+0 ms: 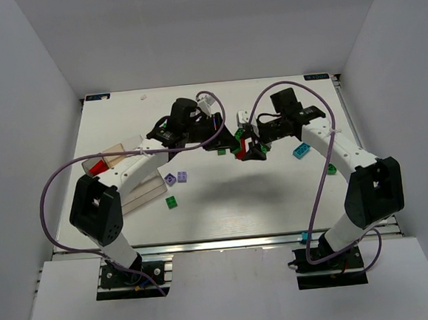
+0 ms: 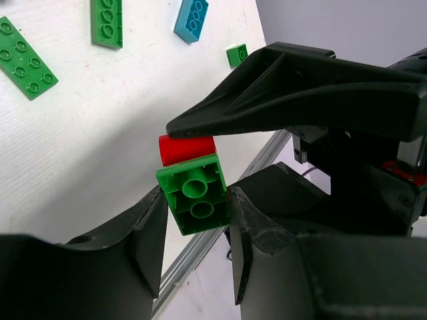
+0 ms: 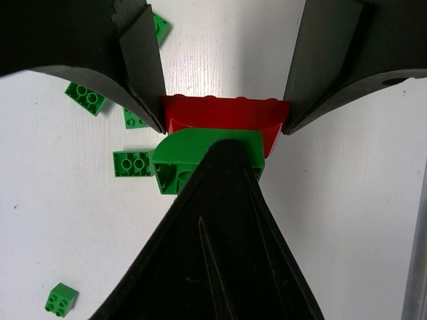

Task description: Sort the legos into containers by color

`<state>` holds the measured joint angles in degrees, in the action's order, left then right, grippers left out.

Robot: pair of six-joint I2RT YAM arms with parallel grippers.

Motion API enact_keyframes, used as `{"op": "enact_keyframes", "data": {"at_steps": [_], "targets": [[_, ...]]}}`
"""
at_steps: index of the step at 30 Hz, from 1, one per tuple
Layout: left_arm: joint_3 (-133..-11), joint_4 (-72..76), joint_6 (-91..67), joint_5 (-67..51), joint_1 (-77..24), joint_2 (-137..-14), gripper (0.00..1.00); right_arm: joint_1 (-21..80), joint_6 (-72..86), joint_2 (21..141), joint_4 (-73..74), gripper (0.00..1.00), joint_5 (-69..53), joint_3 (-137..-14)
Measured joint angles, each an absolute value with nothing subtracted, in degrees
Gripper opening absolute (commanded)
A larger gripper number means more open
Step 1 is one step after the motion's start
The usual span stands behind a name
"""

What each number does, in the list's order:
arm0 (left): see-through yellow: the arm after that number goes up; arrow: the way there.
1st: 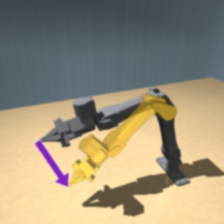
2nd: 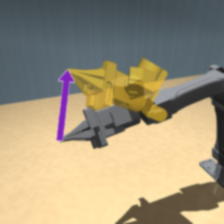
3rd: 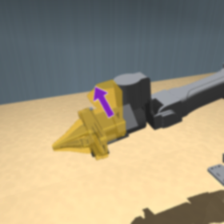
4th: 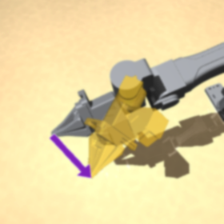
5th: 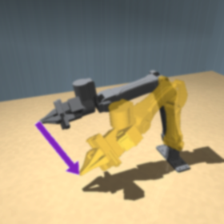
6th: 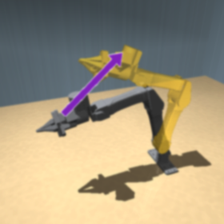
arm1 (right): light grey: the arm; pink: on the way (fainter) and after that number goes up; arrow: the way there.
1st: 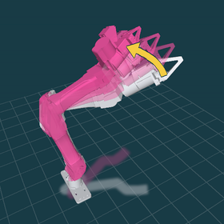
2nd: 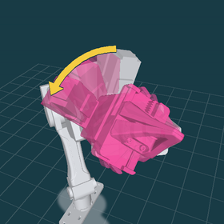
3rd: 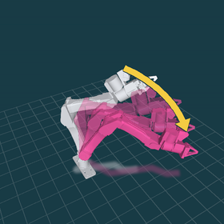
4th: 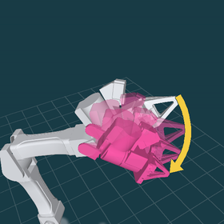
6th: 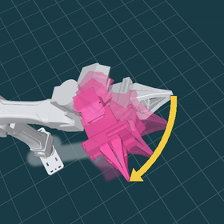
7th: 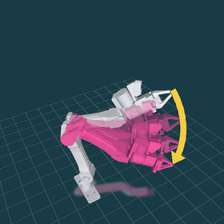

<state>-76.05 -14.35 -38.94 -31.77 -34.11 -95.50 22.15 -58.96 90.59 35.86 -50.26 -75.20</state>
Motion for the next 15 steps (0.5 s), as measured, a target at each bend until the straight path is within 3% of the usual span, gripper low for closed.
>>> {"op": "enact_keyframes", "data": {"at_steps": [1, 6, 15], "targets": [[-76.16, -14.37, -39.0, -31.75, -34.04, -95.55, 0.18, 22.15, -58.92, 90.48, 35.64, 0.0, -50.26, -75.18], [-76.25, -14.61, -38.98, -31.73, -34.11, -95.57, 0.01, 22.22, -58.17, 89.49, 34.02, 0.0, -49.63, -73.71], [-74.08, -16.32, -38.98, -27.9, -33.58, -93.14, 0.0, 23.7, -54.7, 88.03, 27.62, 0.0, -47.51, -69.8]]}}
